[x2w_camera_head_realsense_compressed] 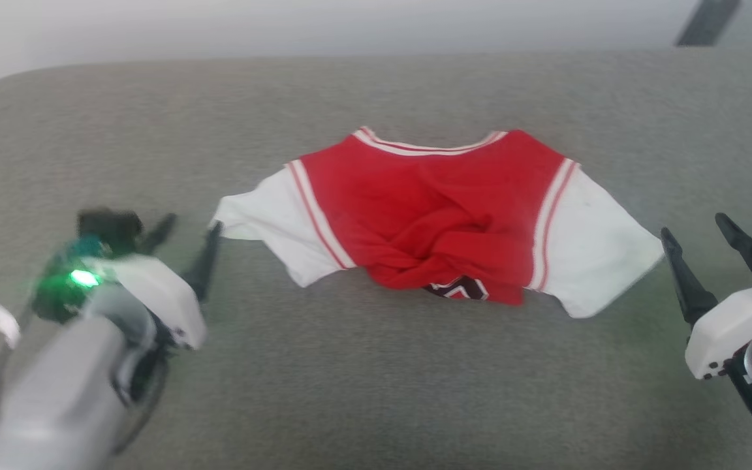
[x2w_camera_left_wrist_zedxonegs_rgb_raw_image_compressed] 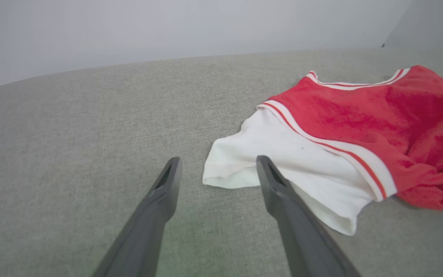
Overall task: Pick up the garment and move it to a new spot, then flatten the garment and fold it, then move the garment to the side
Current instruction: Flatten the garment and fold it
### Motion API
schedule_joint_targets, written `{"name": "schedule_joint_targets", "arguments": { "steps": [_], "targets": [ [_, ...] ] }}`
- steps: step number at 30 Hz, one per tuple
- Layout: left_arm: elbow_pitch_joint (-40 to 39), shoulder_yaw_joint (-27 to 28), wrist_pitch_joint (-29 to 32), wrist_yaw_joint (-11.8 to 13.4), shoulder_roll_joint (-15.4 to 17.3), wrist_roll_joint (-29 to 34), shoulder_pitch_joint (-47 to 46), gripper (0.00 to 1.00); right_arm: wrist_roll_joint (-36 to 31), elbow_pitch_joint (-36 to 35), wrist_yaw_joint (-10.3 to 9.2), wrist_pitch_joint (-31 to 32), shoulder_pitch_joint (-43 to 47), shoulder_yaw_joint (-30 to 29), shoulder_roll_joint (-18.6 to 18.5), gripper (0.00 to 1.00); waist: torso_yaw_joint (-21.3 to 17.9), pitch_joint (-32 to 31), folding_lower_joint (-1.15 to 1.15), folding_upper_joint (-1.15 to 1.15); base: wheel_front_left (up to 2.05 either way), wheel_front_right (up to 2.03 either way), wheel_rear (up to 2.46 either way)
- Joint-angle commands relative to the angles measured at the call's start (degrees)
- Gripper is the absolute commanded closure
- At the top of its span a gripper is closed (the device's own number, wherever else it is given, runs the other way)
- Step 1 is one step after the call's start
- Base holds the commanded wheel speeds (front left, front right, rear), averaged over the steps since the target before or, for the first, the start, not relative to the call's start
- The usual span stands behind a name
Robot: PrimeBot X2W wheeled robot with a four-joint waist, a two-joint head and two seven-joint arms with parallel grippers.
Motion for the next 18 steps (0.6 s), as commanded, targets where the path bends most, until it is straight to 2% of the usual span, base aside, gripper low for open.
{"name": "schedule_joint_targets", "arguments": {
  "steps": [1,5,8,12,15,18],
  "targets": [
    [-0.8,0.6,-2.6,1.1,-1.0,0.3,1.7,0.0,0.7,0.2,-0.1,1.0,-0.7,0.6,-0.7,0.0,3.0,-1.2,0.0,0.0,0.0,0.0,0.0],
    [-3.8,1.4,-8.4,4.9,-4.6,2.1,6.9,0.0,3.8,1.3,-0.1,5.9,-2.0,2.8,-4.2,0.0,6.8,-1.5,0.0,0.0,0.0,0.0,0.0],
    [-6.9,2.0,-9.3,8.7,-6.4,5.9,10.5,0.0,5.7,2.5,-0.1,9.6,-3.3,4.2,-7.6,0.0,9.5,-1.6,0.0,0.0,0.0,0.0,0.0],
    [-15.5,7.2,-9.3,12.6,-9.3,13.0,16.6,0.0,9.4,4.5,-0.1,14.3,-5.2,5.6,-11.5,0.0,12.7,-1.3,0.0,0.0,0.0,0.0,0.0],
    [-22.2,11.3,-9.3,12.5,-11.7,18.1,20.6,0.0,12.5,6.0,-0.1,18.1,-6.5,8.5,-15.8,0.0,14.7,-0.9,0.0,0.0,0.0,0.0,0.0],
    [-27.1,14.9,-9.3,10.7,-13.7,22.5,24.8,0.0,17.4,8.0,-0.1,21.5,-8.4,10.5,-19.0,0.0,16.3,-0.3,0.0,0.0,0.0,0.0,0.0]
  ]
}}
